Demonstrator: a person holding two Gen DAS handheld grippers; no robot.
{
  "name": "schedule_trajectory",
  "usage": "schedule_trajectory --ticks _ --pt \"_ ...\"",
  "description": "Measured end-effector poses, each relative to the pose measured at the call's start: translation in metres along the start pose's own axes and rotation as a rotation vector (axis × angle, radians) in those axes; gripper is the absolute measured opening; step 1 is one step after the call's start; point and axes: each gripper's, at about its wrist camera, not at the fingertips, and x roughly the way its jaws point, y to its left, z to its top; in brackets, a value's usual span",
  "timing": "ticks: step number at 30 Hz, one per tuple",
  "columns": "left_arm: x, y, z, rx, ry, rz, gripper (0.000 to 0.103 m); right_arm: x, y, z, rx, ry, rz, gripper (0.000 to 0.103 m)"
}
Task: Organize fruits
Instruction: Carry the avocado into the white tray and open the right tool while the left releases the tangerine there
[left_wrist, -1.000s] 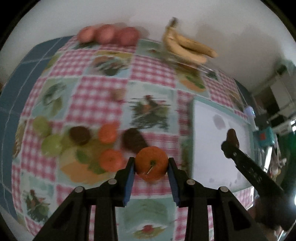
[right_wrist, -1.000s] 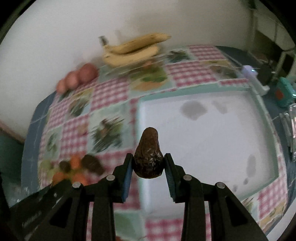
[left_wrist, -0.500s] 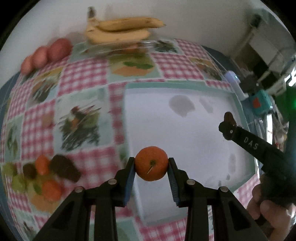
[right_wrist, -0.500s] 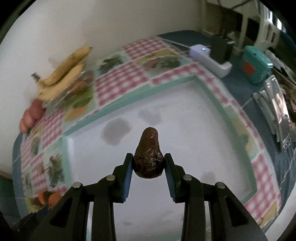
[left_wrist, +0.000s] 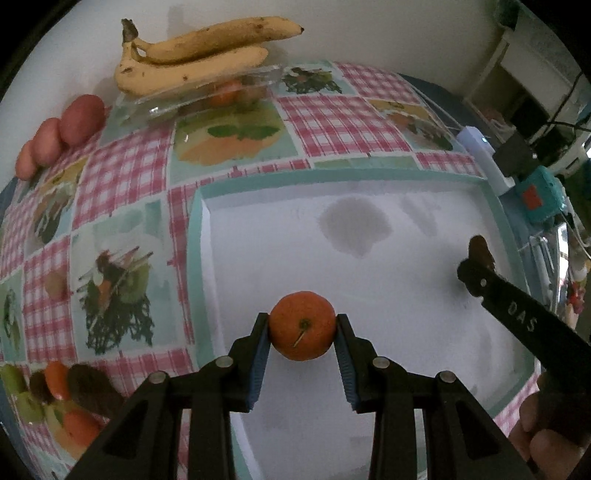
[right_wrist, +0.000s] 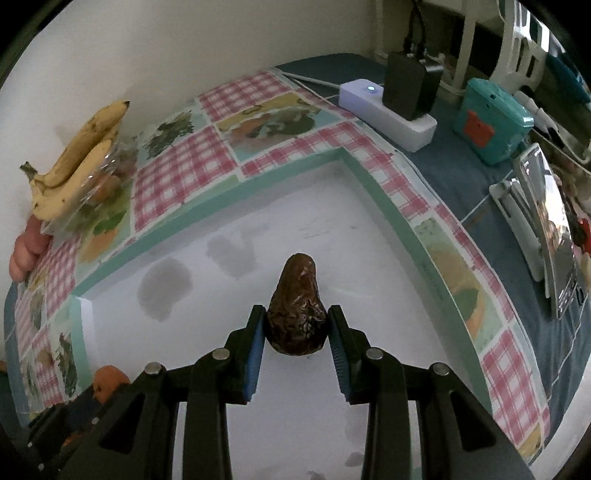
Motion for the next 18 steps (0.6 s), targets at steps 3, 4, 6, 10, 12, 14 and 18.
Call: schedule_trajectory --ticks 3,4,6,10,12,14,18 --pt "0.004 0.0 0.006 0.008 -0.009 0.012 0.037 0.003 0.0 0.003 0.001 -0.01 -0.015 0.035" --pt "0.005 0.0 0.009 0.008 -0.008 0.018 0.037 0.003 0.0 0.004 -0.003 -0.017 -0.022 0.035" --pt "0.007 0.001 0.011 0.004 -0.006 0.016 0.037 0.004 0.0 0.006 -0.002 -0.02 -0.024 0.035" --pt "0.013 0.0 0.013 0.005 0.002 0.02 0.037 0.009 -0.001 0.009 -0.001 -0.022 -0.037 0.035" --pt "0.017 0.0 0.013 0.003 0.006 0.02 0.037 0.011 -0.001 0.009 -0.001 -0.017 -0.046 0.035" --pt "0.019 -0.002 0.014 0.004 -0.003 0.02 0.037 0.013 0.0 0.009 -0.006 -0.016 -0.052 0.035" --pt "0.019 -0.001 0.012 0.001 -0.003 0.018 0.037 0.013 0.002 0.009 -0.015 -0.017 -0.062 0.035"
